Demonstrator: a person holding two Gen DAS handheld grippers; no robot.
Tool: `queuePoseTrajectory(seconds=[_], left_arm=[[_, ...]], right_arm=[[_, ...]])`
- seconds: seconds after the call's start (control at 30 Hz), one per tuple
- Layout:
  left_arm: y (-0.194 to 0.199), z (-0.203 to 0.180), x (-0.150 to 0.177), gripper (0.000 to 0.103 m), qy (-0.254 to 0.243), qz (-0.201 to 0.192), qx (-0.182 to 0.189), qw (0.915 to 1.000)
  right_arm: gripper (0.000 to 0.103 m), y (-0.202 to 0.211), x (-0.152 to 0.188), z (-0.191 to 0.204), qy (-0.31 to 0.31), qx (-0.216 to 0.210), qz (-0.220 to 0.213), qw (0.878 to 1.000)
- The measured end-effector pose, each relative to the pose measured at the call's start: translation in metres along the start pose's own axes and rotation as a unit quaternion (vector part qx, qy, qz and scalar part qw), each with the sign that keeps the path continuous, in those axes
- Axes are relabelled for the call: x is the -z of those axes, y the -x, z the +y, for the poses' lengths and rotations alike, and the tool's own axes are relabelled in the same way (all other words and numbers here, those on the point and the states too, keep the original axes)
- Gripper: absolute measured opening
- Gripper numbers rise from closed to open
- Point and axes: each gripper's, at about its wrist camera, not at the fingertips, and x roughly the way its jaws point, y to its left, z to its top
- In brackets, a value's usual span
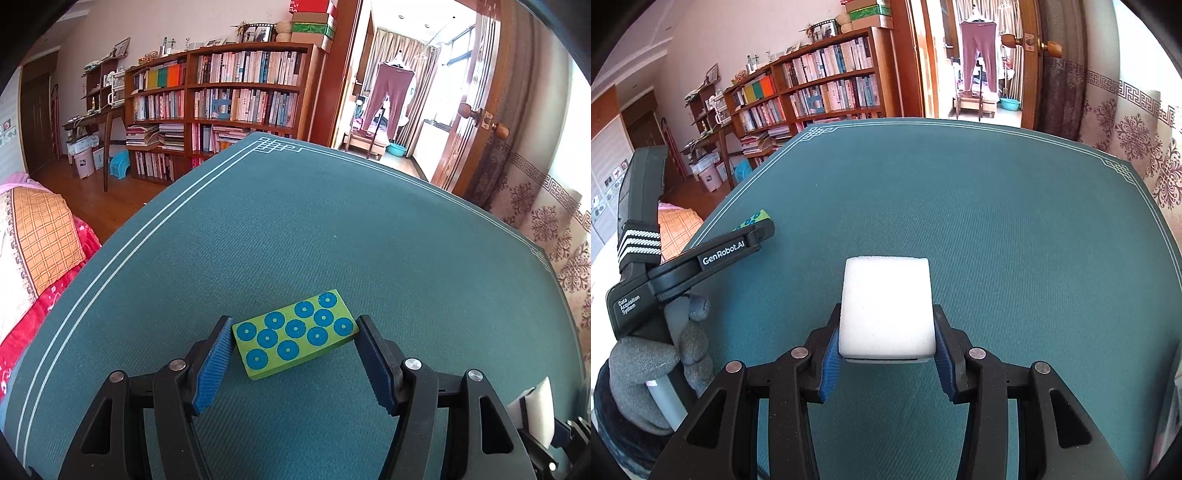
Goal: Organize objects
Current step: 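Carry the white block over the bowl with the right gripper while the left holds the green block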
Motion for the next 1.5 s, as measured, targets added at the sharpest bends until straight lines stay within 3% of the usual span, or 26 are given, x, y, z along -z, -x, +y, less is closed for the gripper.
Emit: queuePoseTrajectory(seconds=[0.5,1.0,1.27,1.5], left_arm=[[0.02,-0.048,0.023,0.069,-0.081,-0.003,0.056,0.9951],[0.027,-0.073,0.035,0.069,-0.137,-0.004,0.092,0.9863],[0.033,-0.094,0.041,0.069,-0.171,-0.01,0.095,0.9805],[0.049,-0.117,0.05,0.069,-0.195,-0.001,0.127,0.9726]], right_arm=[[0.045,0.047,0.028,-0.008,-0.018,0.018,-0.035,0.999],[0.045,0.108,0.062,-0.075,-0.08,0.073,-0.063,0.992],[0.045,0.157,0.076,-0.127,-0.119,0.131,-0.097,0.979],[0.045,0.19,0.083,-0.182,-0.169,0.185,-0.123,0.96]])
